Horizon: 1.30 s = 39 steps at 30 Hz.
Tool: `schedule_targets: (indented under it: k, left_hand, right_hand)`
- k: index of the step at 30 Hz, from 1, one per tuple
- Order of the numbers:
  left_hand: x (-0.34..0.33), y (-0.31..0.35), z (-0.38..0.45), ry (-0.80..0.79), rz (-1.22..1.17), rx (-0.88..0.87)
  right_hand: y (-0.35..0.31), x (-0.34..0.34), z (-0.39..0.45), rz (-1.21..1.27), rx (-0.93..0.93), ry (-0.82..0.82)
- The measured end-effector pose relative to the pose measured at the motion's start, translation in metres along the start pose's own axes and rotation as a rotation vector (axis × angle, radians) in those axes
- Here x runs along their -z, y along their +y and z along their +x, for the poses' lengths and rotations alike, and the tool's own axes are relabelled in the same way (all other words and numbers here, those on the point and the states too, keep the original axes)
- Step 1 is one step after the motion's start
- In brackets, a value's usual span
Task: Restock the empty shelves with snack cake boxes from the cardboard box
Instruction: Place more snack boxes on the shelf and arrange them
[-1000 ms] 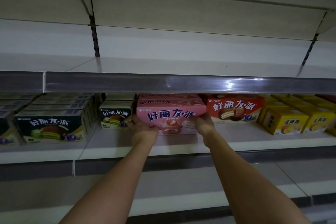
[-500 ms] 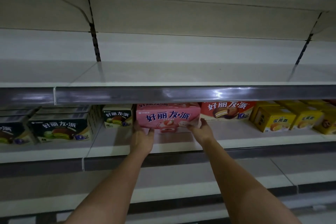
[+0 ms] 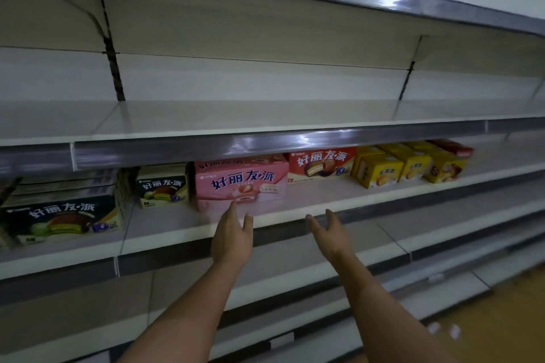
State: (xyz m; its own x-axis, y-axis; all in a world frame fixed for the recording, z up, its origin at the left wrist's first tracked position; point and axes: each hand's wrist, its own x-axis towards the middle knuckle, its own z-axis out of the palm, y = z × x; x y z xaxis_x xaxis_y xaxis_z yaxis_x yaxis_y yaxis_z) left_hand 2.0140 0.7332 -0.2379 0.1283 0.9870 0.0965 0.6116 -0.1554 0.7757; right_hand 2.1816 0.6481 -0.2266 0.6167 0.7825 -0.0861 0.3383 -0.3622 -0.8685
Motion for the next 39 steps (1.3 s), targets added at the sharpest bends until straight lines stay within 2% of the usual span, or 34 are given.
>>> schedule_targets:
  k: [6, 17, 22, 27, 32, 35, 39]
  left_hand:
    - [-0.016, -0.004, -0.040, -0.208, 0.013, -0.106]
    - [-0.092, -0.005, -0.154, -0.704, 0.133, -0.265]
    - [-0.127, 0.012, -0.216, -0.843, 0.187, -0.446]
    - [-0.166, 0.025, -0.276, -0.976, 0.246, -0.531]
    - [-0.185, 0.044, -0.359, -1.042, 0.234, -0.555]
    - [-0.194, 0.049, -0.409, -1.121, 0.187, -0.531]
    - [-0.209, 0.061, -0.466, -1.140, 0.142, -0.481]
  right_hand:
    - [0.038, 0.019, -0.072, 0.009, -0.088, 0.107]
    - [0.143, 0.077, -0.223, 0.028, -0.432, 0.403]
    - [0.186, 0.118, -0.295, 0.055, -0.598, 0.522]
    - [0.223, 0.161, -0.354, 0.065, -0.696, 0.649]
    - [0.261, 0.200, -0.410, 0.079, -0.750, 0.656]
    - [0.288, 0.220, -0.434, 0.128, -0.766, 0.645]
    - [0.319, 0.243, -0.452, 0.122, -0.788, 0.598]
